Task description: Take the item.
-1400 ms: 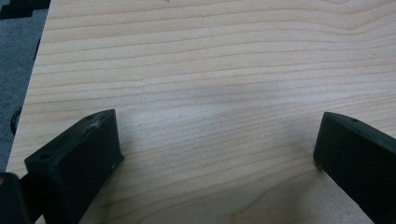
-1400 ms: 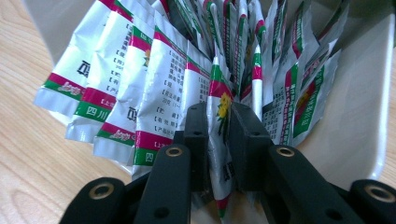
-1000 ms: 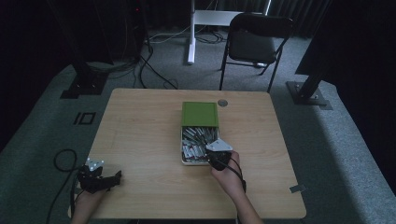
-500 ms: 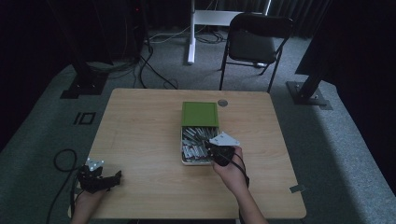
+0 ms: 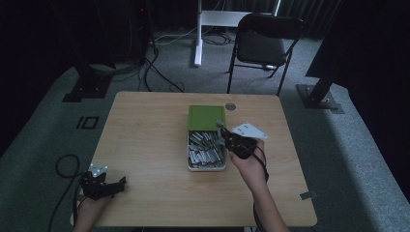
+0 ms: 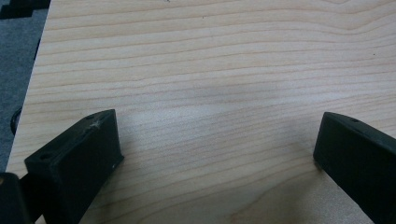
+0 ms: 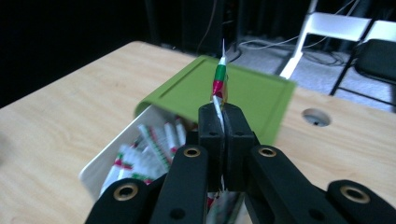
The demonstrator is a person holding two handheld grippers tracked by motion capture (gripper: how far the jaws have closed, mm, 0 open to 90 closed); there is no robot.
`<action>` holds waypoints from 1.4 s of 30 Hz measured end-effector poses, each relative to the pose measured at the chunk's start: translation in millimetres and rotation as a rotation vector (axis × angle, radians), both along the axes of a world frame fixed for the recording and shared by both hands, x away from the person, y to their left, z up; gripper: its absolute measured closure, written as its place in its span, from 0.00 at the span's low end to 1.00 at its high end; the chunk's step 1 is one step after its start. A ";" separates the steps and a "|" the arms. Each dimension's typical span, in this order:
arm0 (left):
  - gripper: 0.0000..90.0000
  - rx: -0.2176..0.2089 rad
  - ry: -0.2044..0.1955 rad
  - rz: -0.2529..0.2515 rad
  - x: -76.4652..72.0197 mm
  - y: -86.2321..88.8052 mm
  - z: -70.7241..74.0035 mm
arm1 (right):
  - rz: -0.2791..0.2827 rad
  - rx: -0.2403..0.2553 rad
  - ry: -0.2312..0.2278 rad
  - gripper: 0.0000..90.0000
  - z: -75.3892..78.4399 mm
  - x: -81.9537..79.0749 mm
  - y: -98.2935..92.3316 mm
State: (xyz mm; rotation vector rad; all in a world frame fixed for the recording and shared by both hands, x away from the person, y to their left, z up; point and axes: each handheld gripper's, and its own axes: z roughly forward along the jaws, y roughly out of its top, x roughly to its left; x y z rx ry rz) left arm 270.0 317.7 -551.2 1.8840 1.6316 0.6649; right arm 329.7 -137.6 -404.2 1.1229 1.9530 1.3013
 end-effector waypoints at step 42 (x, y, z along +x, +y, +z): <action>0.02 0.000 0.000 0.000 0.0 -0.1 0.0 | -0.203 0.008 0.171 0.99 -91.2 51.7 -76.3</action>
